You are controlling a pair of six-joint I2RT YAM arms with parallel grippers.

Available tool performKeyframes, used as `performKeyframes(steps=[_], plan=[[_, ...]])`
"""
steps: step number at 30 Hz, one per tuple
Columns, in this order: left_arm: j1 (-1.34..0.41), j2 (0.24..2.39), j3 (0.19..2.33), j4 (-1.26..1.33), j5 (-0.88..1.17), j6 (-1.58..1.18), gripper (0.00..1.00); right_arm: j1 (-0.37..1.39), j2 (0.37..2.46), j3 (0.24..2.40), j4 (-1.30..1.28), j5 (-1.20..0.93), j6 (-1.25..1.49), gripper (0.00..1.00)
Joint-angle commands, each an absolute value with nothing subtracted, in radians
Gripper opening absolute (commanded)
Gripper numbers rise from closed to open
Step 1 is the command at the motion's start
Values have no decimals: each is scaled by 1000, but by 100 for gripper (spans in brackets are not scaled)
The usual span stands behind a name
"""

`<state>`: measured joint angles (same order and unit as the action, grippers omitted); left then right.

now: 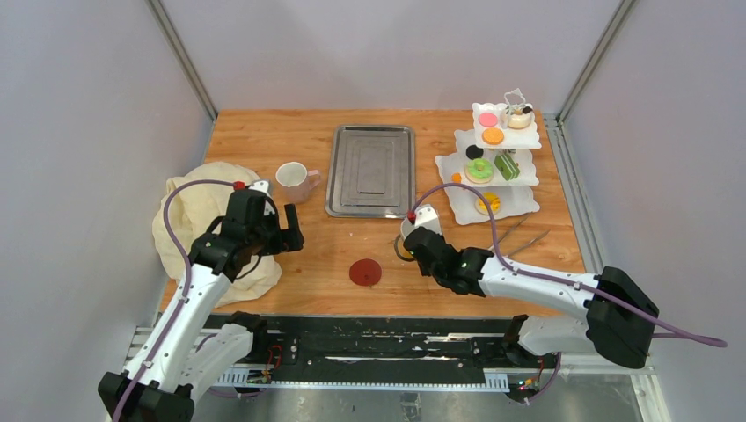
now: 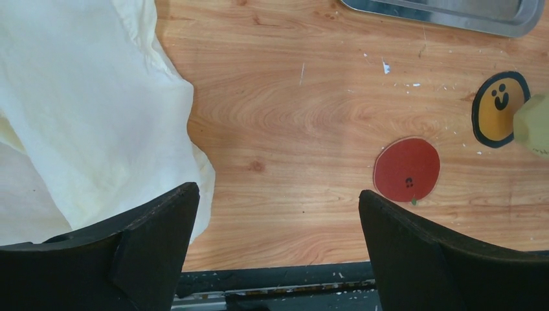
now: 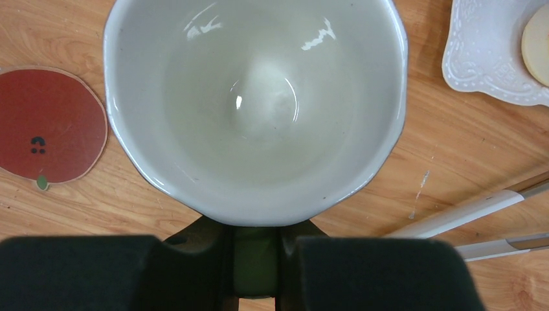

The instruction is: Serve the afternoon tea

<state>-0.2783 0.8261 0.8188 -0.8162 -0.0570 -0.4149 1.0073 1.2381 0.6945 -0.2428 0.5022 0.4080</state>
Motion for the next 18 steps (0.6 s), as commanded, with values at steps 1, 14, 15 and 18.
performKeyframes(steps=[1, 14, 15, 18], plan=[[-287, 818, 839, -793, -86, -420, 98, 999, 1233, 674, -116, 564, 414, 0], [-287, 832, 817, -782, -67, -435, 98, 999, 1325, 673, -53, 513, 430, 1], [-287, 836, 820, -783, -67, -434, 98, 999, 1333, 673, -52, 513, 432, 1], [-287, 849, 825, -784, -58, -431, 98, 999, 1344, 671, -53, 517, 447, 1]])
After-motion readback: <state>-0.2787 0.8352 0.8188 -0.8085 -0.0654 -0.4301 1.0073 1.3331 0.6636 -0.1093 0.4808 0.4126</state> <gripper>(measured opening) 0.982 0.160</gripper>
